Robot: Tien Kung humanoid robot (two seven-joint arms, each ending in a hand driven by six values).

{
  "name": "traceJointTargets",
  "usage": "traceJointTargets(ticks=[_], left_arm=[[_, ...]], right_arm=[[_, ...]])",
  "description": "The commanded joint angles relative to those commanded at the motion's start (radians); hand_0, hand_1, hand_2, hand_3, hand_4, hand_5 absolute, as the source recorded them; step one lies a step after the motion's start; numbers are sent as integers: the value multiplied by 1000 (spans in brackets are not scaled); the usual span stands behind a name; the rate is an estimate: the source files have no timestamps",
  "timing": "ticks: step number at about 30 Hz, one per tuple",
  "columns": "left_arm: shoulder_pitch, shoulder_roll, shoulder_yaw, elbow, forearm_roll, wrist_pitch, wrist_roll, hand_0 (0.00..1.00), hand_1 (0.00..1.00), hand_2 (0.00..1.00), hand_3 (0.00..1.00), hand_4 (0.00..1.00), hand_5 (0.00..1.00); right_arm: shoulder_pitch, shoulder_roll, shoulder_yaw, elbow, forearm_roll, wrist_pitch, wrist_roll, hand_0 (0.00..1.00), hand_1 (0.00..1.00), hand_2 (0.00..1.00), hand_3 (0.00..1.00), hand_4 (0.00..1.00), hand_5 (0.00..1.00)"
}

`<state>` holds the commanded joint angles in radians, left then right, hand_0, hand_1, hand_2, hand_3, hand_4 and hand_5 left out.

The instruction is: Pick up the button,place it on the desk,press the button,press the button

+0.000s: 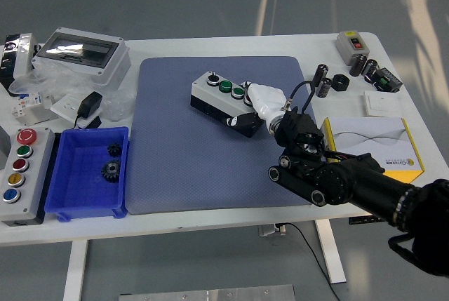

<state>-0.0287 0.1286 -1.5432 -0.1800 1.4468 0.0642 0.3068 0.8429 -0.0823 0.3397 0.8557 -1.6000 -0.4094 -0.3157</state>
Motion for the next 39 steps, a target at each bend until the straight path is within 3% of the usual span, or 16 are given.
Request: traceJointTargets(ticks=[4, 9, 14, 18, 19, 22, 24, 25, 30, 31, 36, 37, 39], left_arm=[[2, -3, 0, 0, -1, 2, -3, 632, 595, 545, 598, 593, 216], [4, -9, -4, 0, 3, 4, -5, 632, 596, 545, 601, 596, 220], [6, -12, -12, 0, 15, 5, -5, 632, 595, 547, 601, 600, 226], [1, -14, -15, 0, 22, 4, -8, 632, 595, 547, 601, 600, 226], [-1, -14, -16, 0, 25, 3, -9, 632, 596, 549, 601, 608, 238], [-2, -15, -17, 0, 29, 2, -9, 632, 596, 549, 601, 608, 238], [-1, -16, -17, 0, 30, 2, -7, 632, 596, 549, 601, 608, 238], [0, -16, -17, 0, 30, 2, -6, 632, 595, 549, 602, 616, 245], [0, -16, -20, 0, 36, 2, -2, 632, 595, 549, 602, 616, 245], [-1, -16, -20, 0, 37, 2, -2, 632, 595, 550, 603, 627, 261], [-4, -14, -24, 0, 44, 1, 0, 632, 595, 550, 603, 627, 261], [-4, -14, -26, 0, 47, 1, 2, 632, 596, 550, 602, 631, 273], [-5, -13, -28, 0, 50, 1, 3, 632, 596, 550, 602, 631, 273]], right_arm=[[-18, -57, 14, 69, 18, 0, 65, 55, 303, 369, 329, 66, 2], [-57, -178, 15, 223, 18, 54, 222, 55, 294, 359, 306, 32, 2], [-79, -276, -46, 335, -70, 16, 359, 53, 291, 355, 301, 32, 2], [-89, -267, -95, 281, -151, -22, 438, 53, 291, 355, 301, 32, 2], [-94, -258, -98, 258, -174, -28, 445, 96, 305, 359, 309, 60, 2], [-102, -246, -93, 219, -207, -29, 443, 96, 305, 359, 309, 60, 2], [-106, -243, -82, 205, -207, -21, 437, 96, 305, 359, 309, 60, 2], [-108, -243, -76, 201, -201, -15, 435, 208, 327, 366, 320, 92, 2], [-115, -242, -40, 194, -144, 30, 431, 208, 327, 366, 320, 92, 2], [-116, -241, -34, 192, -134, 38, 430, 360, 417, 394, 356, 169, 2], [-124, -237, -21, 179, -108, 57, 424, 360, 417, 394, 356, 169, 2], [-125, -237, -19, 175, -107, 61, 422, 610, 605, 555, 594, 243, 2], [-127, -237, -17, 172, -107, 66, 419, 610, 605, 555, 594, 243, 2]])
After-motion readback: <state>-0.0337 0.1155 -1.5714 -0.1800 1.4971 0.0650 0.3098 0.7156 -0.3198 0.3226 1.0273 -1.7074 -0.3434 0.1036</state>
